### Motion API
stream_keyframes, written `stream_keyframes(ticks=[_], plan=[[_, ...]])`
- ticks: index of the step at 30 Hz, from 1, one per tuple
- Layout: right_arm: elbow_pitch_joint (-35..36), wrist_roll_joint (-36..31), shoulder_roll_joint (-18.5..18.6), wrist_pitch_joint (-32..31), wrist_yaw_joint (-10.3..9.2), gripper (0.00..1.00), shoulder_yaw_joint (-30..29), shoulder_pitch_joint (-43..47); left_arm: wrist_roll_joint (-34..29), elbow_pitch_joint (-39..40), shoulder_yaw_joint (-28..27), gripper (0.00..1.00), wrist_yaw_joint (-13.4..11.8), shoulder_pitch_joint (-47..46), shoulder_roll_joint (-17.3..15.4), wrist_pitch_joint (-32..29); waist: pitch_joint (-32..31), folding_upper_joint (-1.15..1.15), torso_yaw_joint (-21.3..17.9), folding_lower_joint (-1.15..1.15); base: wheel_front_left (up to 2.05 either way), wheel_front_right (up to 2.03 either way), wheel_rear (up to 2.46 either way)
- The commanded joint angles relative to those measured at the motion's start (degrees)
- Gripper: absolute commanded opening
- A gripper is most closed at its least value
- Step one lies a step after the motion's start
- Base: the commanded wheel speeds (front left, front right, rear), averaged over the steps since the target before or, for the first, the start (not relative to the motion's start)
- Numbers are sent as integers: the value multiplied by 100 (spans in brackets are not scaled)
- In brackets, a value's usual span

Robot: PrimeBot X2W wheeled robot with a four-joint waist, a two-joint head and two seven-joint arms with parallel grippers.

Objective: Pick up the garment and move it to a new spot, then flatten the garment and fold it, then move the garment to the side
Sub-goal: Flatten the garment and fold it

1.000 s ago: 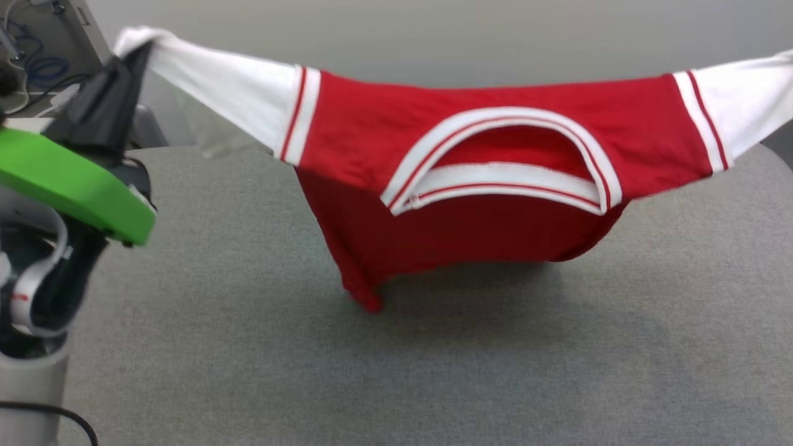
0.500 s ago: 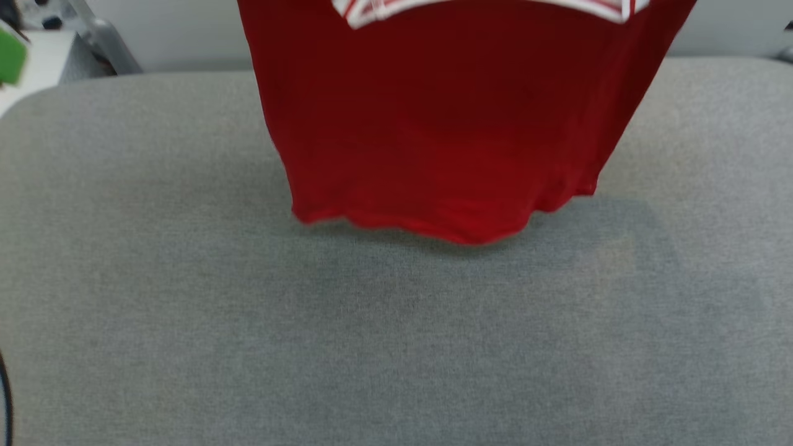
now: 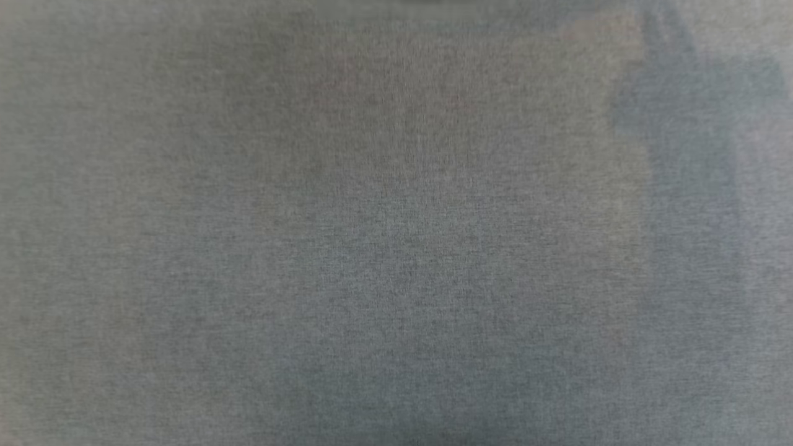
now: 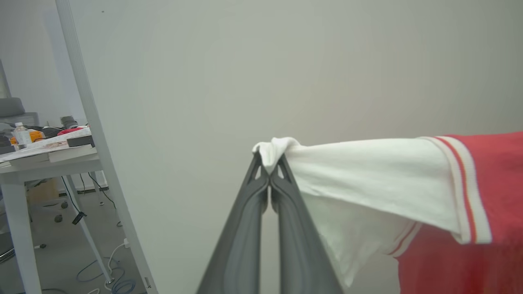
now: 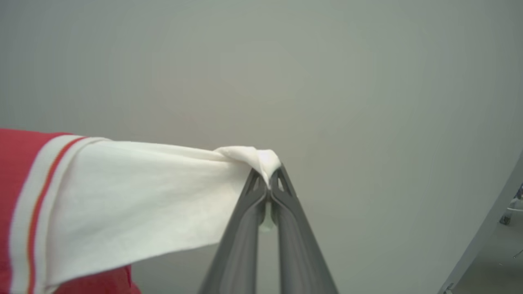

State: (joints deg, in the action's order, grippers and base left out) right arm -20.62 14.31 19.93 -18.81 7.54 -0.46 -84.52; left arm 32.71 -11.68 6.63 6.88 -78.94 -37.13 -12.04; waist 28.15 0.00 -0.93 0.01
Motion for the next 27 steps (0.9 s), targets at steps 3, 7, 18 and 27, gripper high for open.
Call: stream_keyframes(ticks=[3,7,18,27], plan=[[-482,-291,-157,428,-5,0,-51,-596,-138,-542,101,0,30,-678,27,434,908,0,-64,-1,0,0,0],[-1015,-503,-327,808,-5,0,-135,-1017,-196,-1122,240,0,44,-1105,149,966,1081,0,8,-1,0,0,0],[-1940,-596,-343,1388,-5,0,-100,-529,299,-1986,919,0,59,-417,386,1968,1031,0,261,-1,0,0,0],[-2425,-206,-187,1514,-5,0,203,759,1024,-2191,1375,0,60,1188,549,2316,404,0,311,-1,0,0,0]])
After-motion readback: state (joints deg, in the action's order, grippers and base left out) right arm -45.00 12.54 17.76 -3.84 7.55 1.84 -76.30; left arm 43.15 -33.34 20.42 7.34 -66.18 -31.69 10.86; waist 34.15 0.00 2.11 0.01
